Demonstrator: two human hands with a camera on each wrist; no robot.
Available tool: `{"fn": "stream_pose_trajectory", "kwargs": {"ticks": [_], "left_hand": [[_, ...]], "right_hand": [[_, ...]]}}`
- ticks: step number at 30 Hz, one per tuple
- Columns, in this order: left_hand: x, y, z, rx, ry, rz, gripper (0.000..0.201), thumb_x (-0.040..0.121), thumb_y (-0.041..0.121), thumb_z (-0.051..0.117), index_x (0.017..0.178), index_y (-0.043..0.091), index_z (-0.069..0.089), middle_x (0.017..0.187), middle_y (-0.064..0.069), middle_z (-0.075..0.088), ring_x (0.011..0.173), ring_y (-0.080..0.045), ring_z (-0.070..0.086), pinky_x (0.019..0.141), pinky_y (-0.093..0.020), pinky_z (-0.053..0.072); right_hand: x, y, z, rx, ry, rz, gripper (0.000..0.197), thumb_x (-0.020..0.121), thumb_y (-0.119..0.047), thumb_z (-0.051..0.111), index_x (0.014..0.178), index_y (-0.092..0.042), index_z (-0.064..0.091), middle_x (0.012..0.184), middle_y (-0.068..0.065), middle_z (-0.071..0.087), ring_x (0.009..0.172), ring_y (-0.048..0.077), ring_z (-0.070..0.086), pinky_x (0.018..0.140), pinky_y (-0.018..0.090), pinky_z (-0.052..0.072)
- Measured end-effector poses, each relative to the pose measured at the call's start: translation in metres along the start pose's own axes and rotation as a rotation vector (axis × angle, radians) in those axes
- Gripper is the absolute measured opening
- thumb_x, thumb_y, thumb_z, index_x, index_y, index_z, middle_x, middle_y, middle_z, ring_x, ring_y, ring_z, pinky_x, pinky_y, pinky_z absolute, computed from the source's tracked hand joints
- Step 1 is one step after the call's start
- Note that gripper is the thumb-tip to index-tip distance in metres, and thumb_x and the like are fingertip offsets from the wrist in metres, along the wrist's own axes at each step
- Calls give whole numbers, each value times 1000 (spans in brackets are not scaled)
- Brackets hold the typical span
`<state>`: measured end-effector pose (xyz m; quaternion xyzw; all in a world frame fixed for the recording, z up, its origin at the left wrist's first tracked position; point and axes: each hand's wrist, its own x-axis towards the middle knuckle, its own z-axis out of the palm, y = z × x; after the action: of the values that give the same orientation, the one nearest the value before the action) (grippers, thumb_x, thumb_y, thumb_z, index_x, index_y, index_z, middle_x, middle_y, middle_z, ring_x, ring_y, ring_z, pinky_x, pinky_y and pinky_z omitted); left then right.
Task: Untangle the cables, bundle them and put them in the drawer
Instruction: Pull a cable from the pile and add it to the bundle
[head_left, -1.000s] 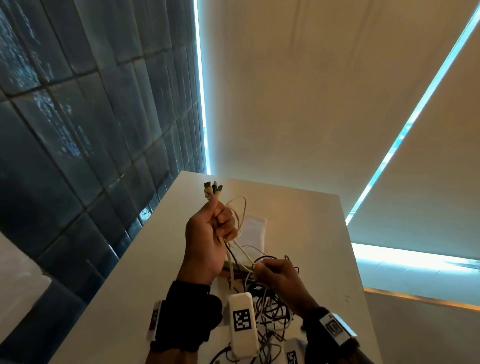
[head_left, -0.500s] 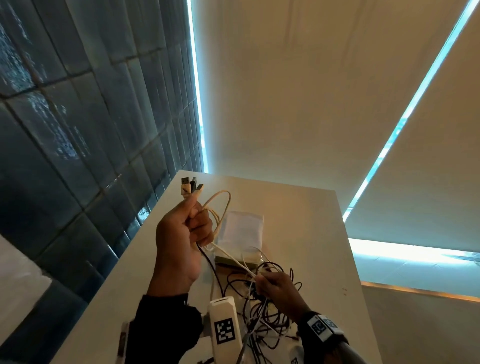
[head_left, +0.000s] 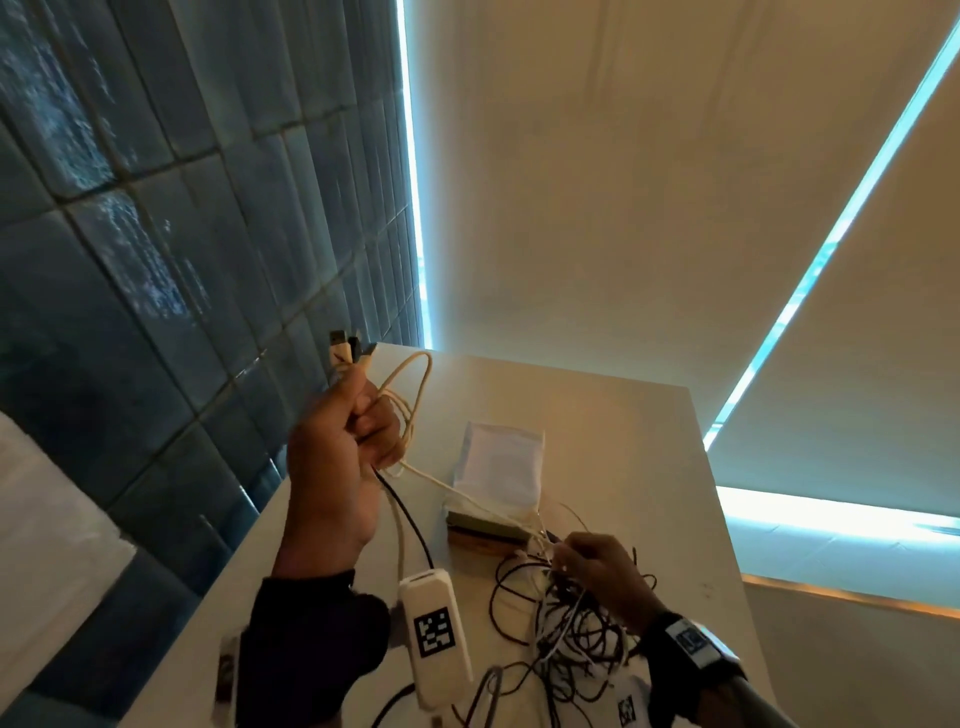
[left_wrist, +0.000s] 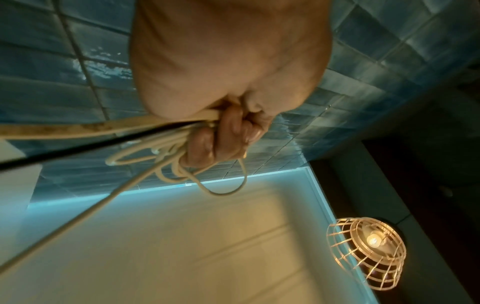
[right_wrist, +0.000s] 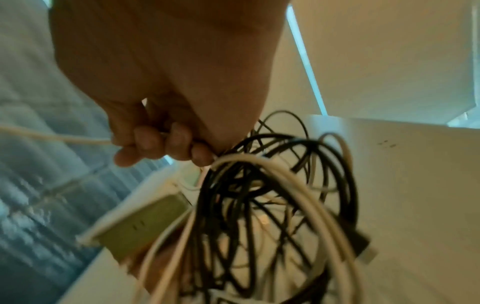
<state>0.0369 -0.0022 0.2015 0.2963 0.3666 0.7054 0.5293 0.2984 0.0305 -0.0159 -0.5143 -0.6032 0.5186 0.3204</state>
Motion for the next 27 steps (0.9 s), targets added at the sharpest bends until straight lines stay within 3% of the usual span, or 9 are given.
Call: {"fn": "stream_pose_trajectory", "kwargs": {"ticks": [3,6,10,13,15,17,20,24,27], "left_hand": [[5,-18,4,124,26,-41,41,100,28,41,60,20,34,47,8,31,38,-6,23,38,-19,19],[2,-51,12,289,75,-127,38,101,26,40,64,18,39,52,2,41,42,-10,30,41,-21,22],[1,-91,22,510,91,-260,34,102,26,36,74,12,49,65,-10,63,46,-14,49,45,-25,31],[3,-108,21,485,104,-372,31,102,27,35,96,5,56,81,-13,73,59,-16,60,47,-23,39],[4,-110,22,373,104,-428,33,101,29,37,105,3,57,81,-12,75,65,-19,63,55,-28,46],[2,-106,24,194,97,-473,32,100,30,42,92,3,57,71,-10,71,65,-21,62,66,-35,48],[1,-95,29,-62,95,-454,35,99,28,46,67,14,46,57,-3,49,54,-18,50,71,-37,46],[4,-75,28,-170,39,-357,39,99,27,43,62,18,38,57,0,38,48,-12,32,57,-30,30],[4,-67,26,-120,15,-313,40,99,28,42,60,19,37,55,2,34,44,-9,25,50,-28,22]], "right_hand": [[4,-37,-8,164,180,-23,23,91,-8,61,72,3,68,63,7,59,56,10,53,51,18,44],[8,-67,-5,338,215,-71,22,91,-5,60,71,-2,69,58,4,48,50,9,40,45,17,34],[3,-90,7,429,152,-174,17,89,-3,61,74,-4,69,62,9,42,56,14,34,51,22,28],[-7,-101,14,460,39,-218,13,87,1,61,75,0,67,62,6,49,56,10,41,52,20,35],[-11,-101,18,458,-35,-217,12,86,4,61,76,2,65,60,-1,56,55,7,49,54,19,41],[-15,-97,22,451,-102,-199,9,84,-4,67,79,4,65,64,1,61,58,10,53,57,22,43],[-16,-86,25,433,-153,-137,13,77,-12,72,78,0,68,69,9,60,61,14,50,58,25,39],[-18,-65,26,412,-130,-97,17,82,-23,71,77,-6,71,75,17,59,65,19,50,59,25,41],[-18,-54,28,361,-100,-125,27,89,-33,62,78,-11,74,74,15,55,66,17,45,61,24,38]]}}
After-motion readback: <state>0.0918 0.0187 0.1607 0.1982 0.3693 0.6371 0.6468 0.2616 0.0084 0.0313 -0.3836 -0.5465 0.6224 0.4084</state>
